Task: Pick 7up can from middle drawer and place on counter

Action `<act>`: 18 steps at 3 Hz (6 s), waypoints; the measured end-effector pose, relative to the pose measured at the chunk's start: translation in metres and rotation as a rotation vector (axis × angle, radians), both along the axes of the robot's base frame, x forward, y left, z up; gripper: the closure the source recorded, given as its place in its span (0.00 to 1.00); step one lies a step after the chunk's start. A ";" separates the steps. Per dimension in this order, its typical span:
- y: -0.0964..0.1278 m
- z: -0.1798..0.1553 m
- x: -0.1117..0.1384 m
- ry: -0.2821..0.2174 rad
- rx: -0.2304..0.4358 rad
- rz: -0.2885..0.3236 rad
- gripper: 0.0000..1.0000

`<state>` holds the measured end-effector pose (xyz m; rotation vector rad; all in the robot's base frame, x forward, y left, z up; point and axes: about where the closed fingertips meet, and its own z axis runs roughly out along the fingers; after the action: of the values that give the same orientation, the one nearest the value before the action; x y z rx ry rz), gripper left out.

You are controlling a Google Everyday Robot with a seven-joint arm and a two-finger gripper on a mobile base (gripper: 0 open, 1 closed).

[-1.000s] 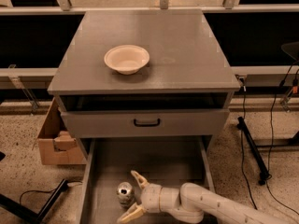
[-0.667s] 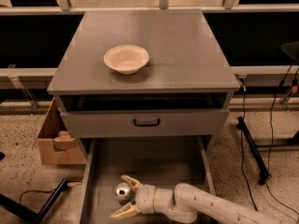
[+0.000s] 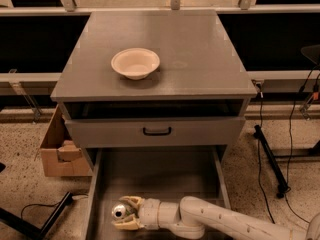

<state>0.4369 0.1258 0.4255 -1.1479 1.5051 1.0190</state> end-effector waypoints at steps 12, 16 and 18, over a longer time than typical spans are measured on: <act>-0.227 0.595 0.267 0.115 0.295 -0.715 1.00; -0.099 0.550 0.477 0.117 0.354 -0.736 1.00; -0.072 0.483 0.492 0.024 0.194 -0.725 1.00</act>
Offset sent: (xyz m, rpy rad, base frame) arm -0.0261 -0.0928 0.1740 -0.2335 0.2607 -0.0746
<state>0.9293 0.0535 0.9081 -0.3875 1.6161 0.6493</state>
